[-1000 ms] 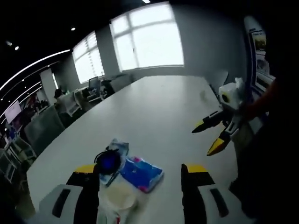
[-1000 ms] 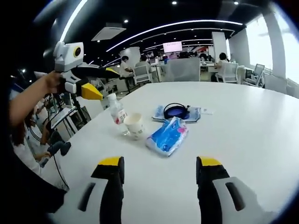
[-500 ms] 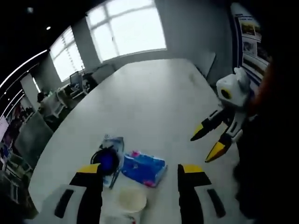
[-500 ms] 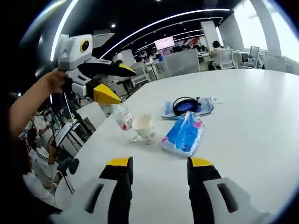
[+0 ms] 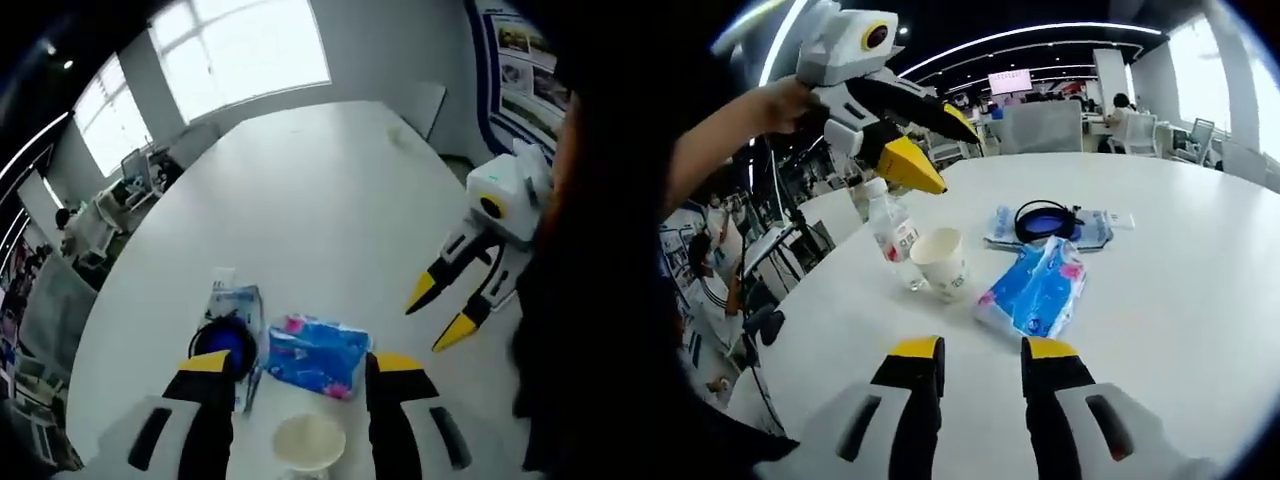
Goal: Arrange the tabletop items into an orderly group along one side of the table until the central work area is clear of visible clutter.
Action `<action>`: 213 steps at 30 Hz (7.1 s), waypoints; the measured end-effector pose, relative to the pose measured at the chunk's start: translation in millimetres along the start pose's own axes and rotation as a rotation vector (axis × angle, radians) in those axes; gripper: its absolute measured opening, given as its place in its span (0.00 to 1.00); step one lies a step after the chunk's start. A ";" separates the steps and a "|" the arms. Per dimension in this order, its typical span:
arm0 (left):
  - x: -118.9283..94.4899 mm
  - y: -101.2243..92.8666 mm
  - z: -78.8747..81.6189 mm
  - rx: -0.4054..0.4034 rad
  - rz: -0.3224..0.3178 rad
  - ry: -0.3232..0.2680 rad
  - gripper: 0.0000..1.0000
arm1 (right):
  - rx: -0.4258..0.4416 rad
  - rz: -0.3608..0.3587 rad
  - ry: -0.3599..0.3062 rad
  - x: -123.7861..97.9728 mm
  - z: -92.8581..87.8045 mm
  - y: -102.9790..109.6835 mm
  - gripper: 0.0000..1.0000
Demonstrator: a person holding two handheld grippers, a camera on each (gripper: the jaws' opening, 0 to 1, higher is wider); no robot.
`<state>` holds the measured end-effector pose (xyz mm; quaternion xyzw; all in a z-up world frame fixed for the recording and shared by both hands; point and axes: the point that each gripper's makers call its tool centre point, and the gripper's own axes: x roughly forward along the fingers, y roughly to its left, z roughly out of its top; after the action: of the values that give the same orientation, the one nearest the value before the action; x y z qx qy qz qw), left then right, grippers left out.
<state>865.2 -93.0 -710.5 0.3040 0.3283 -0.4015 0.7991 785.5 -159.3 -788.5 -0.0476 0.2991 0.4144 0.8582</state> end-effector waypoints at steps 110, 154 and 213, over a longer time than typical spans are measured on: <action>109.8 -46.7 -17.6 -0.228 -0.075 0.169 0.00 | -0.179 -0.049 -0.038 -45.4 -44.5 -98.6 0.00; 90.4 -149.2 -57.8 -0.769 0.213 0.031 0.22 | -0.138 0.023 0.015 -60.1 -60.9 -116.4 0.16; 124.7 -80.3 46.8 -0.843 0.266 -0.151 0.00 | -0.086 -0.118 -0.025 -69.8 8.2 -220.2 0.00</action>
<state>868.4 -222.8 -796.1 -0.0389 0.3619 -0.1476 0.9196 919.0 -347.9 -779.8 -0.0967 0.2670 0.3761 0.8820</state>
